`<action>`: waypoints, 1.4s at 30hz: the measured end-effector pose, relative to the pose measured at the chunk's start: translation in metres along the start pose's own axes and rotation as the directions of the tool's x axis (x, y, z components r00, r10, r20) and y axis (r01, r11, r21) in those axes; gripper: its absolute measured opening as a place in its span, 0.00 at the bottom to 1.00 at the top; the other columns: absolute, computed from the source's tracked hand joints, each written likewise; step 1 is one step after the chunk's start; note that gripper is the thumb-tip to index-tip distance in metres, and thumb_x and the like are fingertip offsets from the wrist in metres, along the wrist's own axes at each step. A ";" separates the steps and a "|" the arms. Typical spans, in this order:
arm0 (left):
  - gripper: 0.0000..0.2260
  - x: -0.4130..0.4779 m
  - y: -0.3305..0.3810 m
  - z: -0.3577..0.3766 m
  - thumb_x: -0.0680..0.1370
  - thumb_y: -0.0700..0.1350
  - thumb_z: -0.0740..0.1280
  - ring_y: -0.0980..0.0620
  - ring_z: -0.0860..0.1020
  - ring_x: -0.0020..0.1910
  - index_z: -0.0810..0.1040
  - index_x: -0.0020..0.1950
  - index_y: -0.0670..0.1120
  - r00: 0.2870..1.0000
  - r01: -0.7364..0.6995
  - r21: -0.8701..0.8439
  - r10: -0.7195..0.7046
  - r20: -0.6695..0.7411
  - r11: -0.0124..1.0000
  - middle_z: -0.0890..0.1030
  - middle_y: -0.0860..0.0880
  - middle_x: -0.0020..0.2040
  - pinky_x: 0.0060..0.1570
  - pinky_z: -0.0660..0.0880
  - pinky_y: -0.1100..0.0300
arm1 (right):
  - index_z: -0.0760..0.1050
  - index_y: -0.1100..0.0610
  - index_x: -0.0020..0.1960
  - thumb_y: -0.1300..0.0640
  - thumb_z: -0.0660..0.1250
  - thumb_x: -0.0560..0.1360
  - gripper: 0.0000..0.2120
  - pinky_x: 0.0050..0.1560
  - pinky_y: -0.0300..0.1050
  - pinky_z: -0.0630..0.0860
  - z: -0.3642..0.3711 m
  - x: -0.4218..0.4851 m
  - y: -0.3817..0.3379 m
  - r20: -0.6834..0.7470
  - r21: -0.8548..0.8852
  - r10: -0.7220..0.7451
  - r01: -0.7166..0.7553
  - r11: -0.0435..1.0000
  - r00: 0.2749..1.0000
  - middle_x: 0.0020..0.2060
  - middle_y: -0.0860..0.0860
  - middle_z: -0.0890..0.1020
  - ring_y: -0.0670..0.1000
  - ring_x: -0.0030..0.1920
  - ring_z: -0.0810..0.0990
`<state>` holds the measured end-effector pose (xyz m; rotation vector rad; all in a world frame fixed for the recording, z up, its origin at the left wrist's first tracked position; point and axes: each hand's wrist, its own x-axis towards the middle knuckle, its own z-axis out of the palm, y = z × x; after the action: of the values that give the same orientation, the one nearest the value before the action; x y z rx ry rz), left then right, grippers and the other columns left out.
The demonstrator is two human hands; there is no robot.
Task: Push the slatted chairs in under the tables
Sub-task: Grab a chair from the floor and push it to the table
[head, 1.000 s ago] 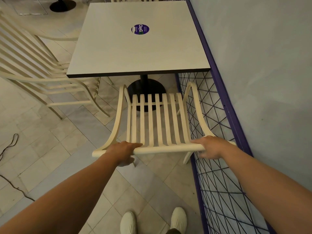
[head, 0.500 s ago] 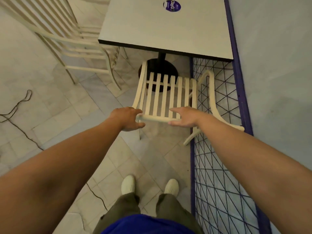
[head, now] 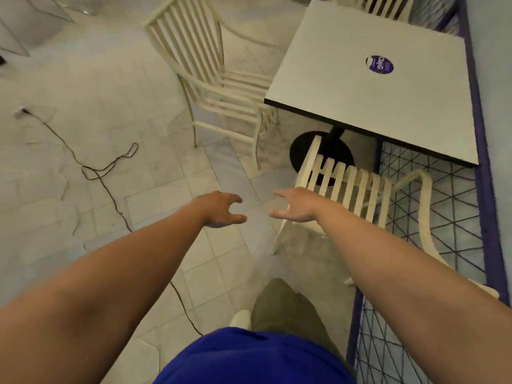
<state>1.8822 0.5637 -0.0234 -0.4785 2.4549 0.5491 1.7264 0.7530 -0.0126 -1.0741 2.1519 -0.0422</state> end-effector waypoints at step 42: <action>0.31 0.192 -0.577 -0.371 0.76 0.67 0.64 0.47 0.70 0.69 0.67 0.75 0.55 0.955 0.278 -0.284 -0.296 -0.022 0.918 0.74 0.50 0.71 0.67 0.68 0.48 | 0.57 0.49 0.77 0.31 0.63 0.72 0.41 0.69 0.49 0.63 -0.254 0.619 -0.410 0.186 -0.046 -0.218 0.230 0.972 0.958 0.75 0.51 0.64 0.55 0.73 0.64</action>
<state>1.8237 -0.1468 -0.0184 -0.9687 2.3162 0.7656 1.6066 -0.0213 -0.0540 -1.3066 1.8744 0.0216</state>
